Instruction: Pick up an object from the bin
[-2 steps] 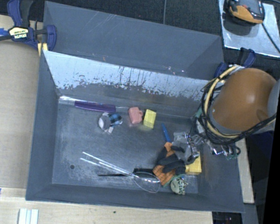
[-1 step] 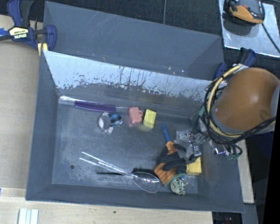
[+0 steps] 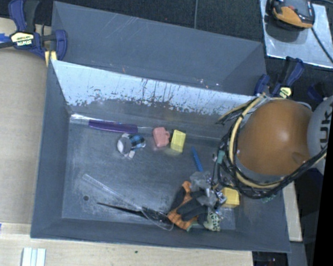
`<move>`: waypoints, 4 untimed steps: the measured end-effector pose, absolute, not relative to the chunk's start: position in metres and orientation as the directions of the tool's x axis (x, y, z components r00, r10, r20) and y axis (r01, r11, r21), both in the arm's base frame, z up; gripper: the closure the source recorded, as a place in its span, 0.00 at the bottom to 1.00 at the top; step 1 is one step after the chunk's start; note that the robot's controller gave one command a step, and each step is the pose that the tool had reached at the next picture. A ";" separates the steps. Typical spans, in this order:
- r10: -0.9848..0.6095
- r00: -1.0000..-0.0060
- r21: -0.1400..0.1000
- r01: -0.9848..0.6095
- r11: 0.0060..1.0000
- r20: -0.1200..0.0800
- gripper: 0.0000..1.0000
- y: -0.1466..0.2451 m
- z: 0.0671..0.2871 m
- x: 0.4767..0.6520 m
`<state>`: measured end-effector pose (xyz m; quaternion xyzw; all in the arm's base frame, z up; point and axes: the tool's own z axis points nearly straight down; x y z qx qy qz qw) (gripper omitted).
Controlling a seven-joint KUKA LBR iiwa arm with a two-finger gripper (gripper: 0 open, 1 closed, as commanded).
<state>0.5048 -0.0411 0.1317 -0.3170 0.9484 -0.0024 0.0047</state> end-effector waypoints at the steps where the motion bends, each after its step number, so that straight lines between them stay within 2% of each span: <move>1: -0.460 -0.888 -0.012 -0.460 0.888 -0.015 0.00 -0.023 0.086 0.494; 2: -0.863 -0.504 -0.028 -0.863 0.505 -0.014 1.00 0.037 0.075 0.498; 4: -0.862 -0.507 -0.029 -0.861 0.507 -0.016 1.00 0.036 0.077 0.498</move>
Offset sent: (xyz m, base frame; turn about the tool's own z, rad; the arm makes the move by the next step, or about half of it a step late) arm -0.0122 0.0793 -0.0617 -0.3968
